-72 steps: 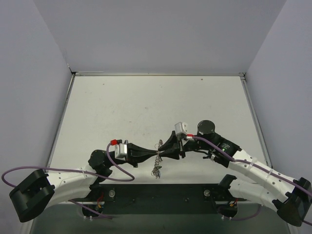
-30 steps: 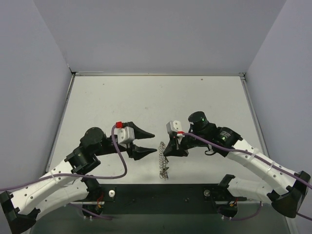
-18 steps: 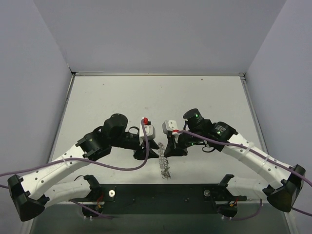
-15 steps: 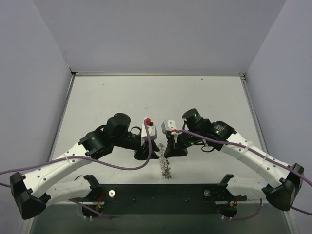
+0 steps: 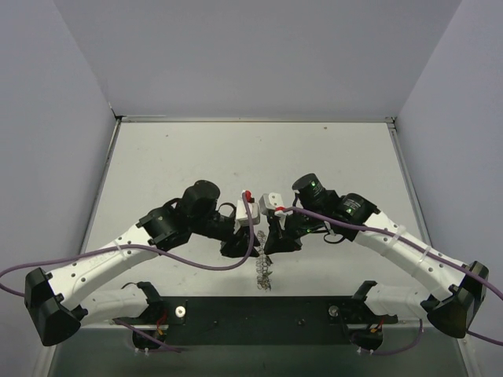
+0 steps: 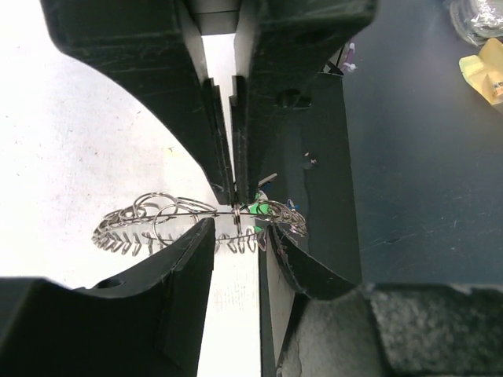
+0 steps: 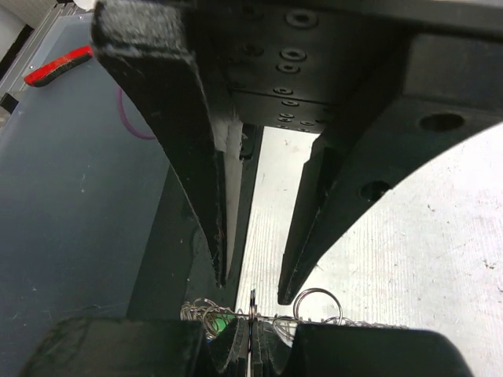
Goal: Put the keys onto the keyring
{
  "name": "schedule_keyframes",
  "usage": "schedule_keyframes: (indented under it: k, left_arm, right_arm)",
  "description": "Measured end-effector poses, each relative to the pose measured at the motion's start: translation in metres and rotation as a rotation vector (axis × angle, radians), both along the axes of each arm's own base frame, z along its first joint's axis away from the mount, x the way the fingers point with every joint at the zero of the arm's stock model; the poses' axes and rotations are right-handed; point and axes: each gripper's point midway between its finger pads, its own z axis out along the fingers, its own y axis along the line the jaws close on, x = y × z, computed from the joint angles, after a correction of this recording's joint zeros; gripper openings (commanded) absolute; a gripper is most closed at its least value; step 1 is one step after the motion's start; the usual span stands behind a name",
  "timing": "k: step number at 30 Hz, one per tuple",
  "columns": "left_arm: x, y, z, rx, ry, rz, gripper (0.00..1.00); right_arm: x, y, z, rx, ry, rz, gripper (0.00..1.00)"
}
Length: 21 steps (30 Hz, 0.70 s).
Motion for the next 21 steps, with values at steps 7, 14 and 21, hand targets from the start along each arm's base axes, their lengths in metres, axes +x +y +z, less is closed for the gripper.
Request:
schedule_keyframes:
  k: [7,14,21]
  left_arm:
    - [0.0028,-0.0047,-0.0001,-0.004,-0.001,0.013,0.35]
    - [0.003,-0.0082,0.002,-0.018,0.0,0.021,0.36]
    - [0.0063,-0.0104,0.0017,-0.026,-0.014,0.039,0.31]
  right_arm:
    - [-0.0002,0.0,0.0001,0.0,0.002,0.0,0.0]
    - [-0.0007,0.0004,0.0013,0.005,0.006,0.002,0.0]
    - [-0.0006,-0.0001,0.0023,0.006,0.009,-0.004,0.0]
